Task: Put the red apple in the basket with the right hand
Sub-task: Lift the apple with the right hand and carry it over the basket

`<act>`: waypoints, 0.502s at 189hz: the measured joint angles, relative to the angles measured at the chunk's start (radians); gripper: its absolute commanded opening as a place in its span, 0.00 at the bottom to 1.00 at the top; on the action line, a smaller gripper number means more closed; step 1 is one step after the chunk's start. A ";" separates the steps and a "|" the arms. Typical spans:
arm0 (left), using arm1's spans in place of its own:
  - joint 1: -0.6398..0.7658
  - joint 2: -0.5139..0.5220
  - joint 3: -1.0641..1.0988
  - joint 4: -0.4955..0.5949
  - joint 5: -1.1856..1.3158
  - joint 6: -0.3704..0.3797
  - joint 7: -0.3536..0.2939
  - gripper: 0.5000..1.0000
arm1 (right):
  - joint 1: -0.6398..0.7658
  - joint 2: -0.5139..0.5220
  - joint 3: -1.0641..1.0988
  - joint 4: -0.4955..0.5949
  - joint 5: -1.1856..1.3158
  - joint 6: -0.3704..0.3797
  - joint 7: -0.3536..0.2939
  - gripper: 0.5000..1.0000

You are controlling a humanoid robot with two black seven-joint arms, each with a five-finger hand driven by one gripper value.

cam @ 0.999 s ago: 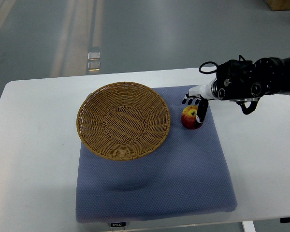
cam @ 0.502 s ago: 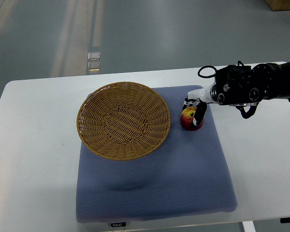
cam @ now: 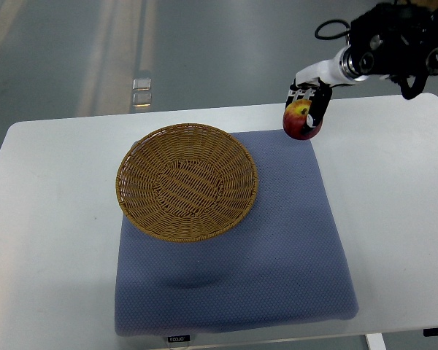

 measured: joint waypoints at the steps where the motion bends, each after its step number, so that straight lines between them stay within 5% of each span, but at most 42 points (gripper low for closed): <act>1: 0.000 0.000 0.000 0.000 0.000 0.000 0.000 1.00 | 0.011 0.000 0.002 0.001 0.001 0.007 0.000 0.17; 40: 0.000 0.000 0.002 -0.001 0.000 -0.002 0.000 1.00 | 0.162 0.024 0.053 0.033 0.009 0.086 -0.004 0.17; 95: 0.000 0.000 0.001 -0.001 0.000 -0.002 -0.001 1.00 | 0.168 0.181 0.129 0.032 0.057 0.044 0.035 0.18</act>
